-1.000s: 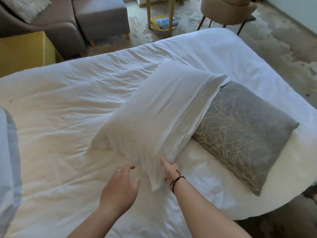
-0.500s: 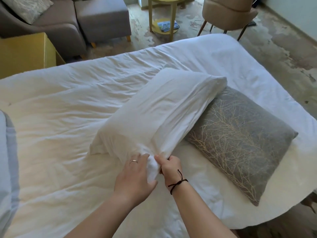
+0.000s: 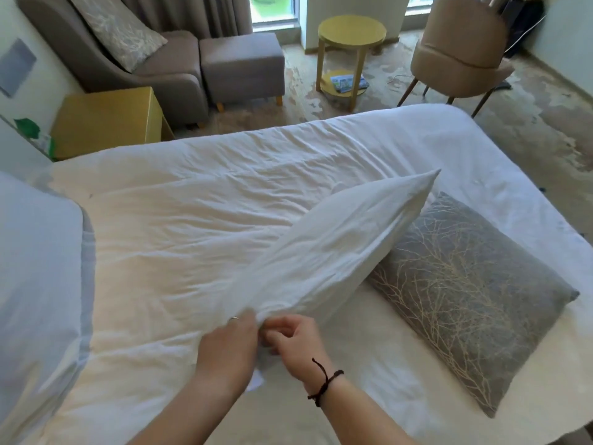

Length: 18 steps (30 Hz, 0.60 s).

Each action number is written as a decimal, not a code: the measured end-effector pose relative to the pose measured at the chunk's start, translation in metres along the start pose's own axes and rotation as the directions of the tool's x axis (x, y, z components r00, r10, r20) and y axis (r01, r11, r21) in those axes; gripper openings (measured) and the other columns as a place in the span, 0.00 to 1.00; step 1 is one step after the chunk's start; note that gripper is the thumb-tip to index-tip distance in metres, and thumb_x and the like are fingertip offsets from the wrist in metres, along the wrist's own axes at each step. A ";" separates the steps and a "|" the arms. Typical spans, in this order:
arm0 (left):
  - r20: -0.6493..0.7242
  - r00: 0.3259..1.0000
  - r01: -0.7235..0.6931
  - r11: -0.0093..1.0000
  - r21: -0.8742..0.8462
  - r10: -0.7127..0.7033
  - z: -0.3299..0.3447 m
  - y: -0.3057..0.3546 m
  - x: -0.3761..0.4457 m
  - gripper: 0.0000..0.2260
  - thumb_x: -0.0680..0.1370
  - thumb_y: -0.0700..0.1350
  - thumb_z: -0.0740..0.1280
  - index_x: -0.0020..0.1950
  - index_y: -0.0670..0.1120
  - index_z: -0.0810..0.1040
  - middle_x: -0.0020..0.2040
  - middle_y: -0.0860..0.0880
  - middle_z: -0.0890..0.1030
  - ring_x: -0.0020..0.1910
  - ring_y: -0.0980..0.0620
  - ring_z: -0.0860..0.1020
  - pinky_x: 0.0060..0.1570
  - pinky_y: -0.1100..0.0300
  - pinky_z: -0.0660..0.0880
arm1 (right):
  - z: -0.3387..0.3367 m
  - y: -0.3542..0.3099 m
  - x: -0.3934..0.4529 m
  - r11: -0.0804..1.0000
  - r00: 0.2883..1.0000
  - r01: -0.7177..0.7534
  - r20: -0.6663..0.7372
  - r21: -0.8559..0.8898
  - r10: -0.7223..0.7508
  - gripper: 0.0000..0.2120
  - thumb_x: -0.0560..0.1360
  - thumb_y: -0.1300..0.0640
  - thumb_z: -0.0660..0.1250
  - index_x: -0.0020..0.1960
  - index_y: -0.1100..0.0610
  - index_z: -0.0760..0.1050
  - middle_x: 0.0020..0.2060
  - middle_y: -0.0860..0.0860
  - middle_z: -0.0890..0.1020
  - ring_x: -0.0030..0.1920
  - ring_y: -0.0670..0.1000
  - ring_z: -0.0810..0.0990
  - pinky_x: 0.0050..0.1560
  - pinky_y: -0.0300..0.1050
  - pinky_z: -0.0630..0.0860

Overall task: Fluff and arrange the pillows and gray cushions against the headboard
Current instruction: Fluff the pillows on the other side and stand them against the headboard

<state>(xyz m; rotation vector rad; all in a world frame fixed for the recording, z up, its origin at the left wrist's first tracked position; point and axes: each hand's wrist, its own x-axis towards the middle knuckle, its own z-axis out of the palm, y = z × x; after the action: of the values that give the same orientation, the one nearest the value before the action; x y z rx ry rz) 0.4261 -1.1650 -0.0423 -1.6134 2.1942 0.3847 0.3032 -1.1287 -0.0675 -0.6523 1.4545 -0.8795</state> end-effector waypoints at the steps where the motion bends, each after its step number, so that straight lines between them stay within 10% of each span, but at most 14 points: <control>1: 0.035 0.998 0.048 0.999 0.005 -0.048 0.013 -0.013 0.003 0.19 0.73 0.43 0.63 0.63 0.51 0.66 0.56 0.49 0.78 0.53 0.46 0.81 0.43 0.55 0.73 | 0.005 0.007 0.005 0.998 0.998 -0.019 0.052 -0.058 0.022 0.12 0.75 0.69 0.65 0.57 0.62 0.79 0.47 0.54 0.83 0.48 0.48 0.82 0.49 0.38 0.79; 5: -0.011 0.995 0.097 0.995 -0.019 -0.098 0.051 -0.047 0.005 0.16 0.77 0.40 0.56 0.64 0.51 0.65 0.56 0.51 0.77 0.52 0.48 0.80 0.41 0.54 0.71 | 0.001 0.022 0.016 0.873 0.970 0.174 0.234 -0.456 -0.071 0.26 0.74 0.55 0.71 0.70 0.49 0.69 0.59 0.46 0.80 0.59 0.42 0.77 0.64 0.43 0.73; 9: -0.060 0.989 0.130 0.985 -0.112 -0.137 0.051 -0.065 0.008 0.11 0.74 0.39 0.54 0.53 0.53 0.64 0.49 0.53 0.77 0.45 0.48 0.79 0.37 0.55 0.68 | -0.050 0.001 0.044 0.501 0.903 0.390 0.213 -0.773 -0.373 0.29 0.72 0.50 0.69 0.71 0.45 0.65 0.66 0.45 0.74 0.64 0.47 0.72 0.65 0.43 0.70; 18: -0.187 0.968 0.138 0.979 -0.151 -0.165 0.039 -0.084 0.013 0.10 0.72 0.39 0.56 0.48 0.53 0.65 0.40 0.54 0.72 0.36 0.47 0.76 0.32 0.56 0.67 | -0.140 -0.043 0.125 -0.197 0.858 0.288 0.345 -0.937 -0.382 0.37 0.71 0.46 0.72 0.75 0.45 0.57 0.74 0.46 0.63 0.76 0.51 0.55 0.75 0.59 0.40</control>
<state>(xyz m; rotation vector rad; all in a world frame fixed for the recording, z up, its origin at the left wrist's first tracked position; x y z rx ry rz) 0.5086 -1.1847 -0.0822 -1.9572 2.2078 0.3492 0.1494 -1.2365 -0.1078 -2.3592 1.8792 0.1383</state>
